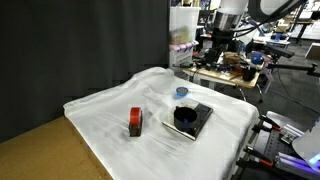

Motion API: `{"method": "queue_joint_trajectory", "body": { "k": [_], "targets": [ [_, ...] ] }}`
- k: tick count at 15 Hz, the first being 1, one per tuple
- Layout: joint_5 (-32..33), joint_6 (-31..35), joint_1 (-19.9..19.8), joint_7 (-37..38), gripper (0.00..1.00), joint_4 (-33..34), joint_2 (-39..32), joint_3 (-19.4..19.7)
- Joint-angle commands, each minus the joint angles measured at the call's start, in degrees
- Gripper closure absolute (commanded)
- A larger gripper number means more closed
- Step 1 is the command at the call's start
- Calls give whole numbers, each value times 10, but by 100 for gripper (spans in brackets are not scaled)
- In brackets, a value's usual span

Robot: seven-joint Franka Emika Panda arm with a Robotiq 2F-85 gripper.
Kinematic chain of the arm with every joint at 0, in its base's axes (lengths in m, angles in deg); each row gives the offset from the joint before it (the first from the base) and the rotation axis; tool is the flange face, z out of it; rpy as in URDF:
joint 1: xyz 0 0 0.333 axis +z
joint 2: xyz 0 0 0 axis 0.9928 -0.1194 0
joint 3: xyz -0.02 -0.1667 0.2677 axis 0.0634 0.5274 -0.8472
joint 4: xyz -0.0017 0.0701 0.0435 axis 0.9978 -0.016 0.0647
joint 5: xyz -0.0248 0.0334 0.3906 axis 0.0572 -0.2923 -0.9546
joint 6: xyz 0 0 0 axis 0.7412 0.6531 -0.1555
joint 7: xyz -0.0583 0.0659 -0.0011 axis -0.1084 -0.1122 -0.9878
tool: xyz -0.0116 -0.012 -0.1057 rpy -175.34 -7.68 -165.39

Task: Remove the blue marker from the black mug and put it on the left side of the table

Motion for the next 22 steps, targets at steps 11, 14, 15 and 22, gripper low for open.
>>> {"method": "queue_joint_trajectory", "body": {
  "k": [11,14,15,22],
  "targets": [
    [-95,29,76,-41,0,20,9,-20],
    [-111,17,90,-52,0,19,8,-24],
    [-114,14,93,-54,0,19,8,-26],
    [-113,-8,98,-68,0,-2,15,-29]
  ]
}}
